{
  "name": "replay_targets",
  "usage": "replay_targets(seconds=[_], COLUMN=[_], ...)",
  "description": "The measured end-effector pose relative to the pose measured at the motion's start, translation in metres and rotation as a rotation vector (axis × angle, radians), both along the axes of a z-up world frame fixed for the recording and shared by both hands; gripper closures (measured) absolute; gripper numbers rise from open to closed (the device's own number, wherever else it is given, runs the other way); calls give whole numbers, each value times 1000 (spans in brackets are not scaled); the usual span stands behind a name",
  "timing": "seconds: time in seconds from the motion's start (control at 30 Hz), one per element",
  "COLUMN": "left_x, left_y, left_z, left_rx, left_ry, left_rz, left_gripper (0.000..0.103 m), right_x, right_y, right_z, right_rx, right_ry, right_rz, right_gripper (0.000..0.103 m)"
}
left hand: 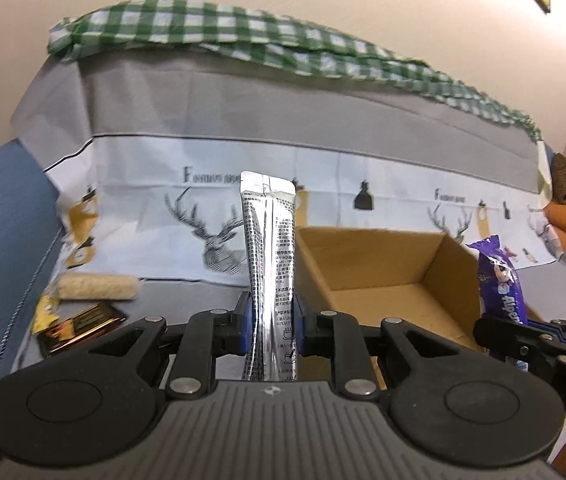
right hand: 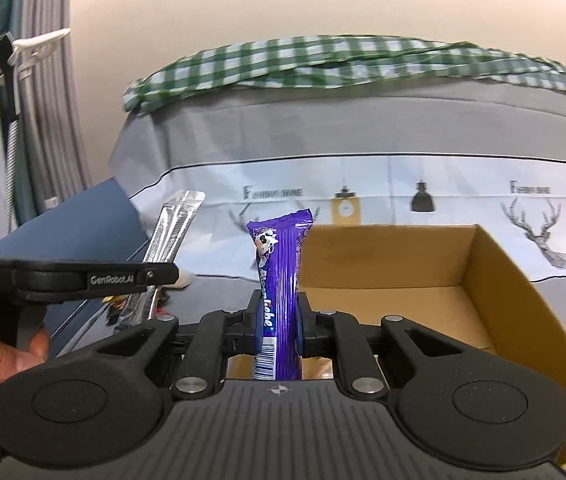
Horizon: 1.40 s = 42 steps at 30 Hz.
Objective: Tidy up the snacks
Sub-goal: 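Lift and carry the silver pack and purple candy over the box with both tools, then open both tools to drop the silver pack and purple candy into the box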
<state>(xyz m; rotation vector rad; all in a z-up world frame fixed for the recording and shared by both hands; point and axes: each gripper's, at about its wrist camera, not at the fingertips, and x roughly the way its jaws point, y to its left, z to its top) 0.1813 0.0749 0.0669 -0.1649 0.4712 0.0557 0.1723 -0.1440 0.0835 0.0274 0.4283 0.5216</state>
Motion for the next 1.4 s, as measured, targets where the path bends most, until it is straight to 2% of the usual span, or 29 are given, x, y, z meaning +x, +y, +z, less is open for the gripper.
replay_targets(seconds=[0.27, 0.4, 0.6, 0.93, 1.4], left_x=[0, 2, 5, 26, 25], left_y=[-37, -62, -96, -114, -109], left_z=[12, 15, 11, 3, 4], left_rx=[-24, -24, 23, 7, -18], left_ry=[-120, -153, -175, -144, -139], left_rz=[-53, -145, -262, -328, -334], left_gripper=[81, 81, 81, 81, 81], right_x=[13, 20, 24, 29, 30], right_y=[-26, -40, -51, -50, -46], right_z=[-1, -5, -9, -14, -16], right_rx=[14, 28, 4, -12, -9], right_ry=[-6, 7, -22, -7, -1], right_rz=[-168, -247, -353, -381, -396], right_gripper=[88, 88, 88, 88, 88])
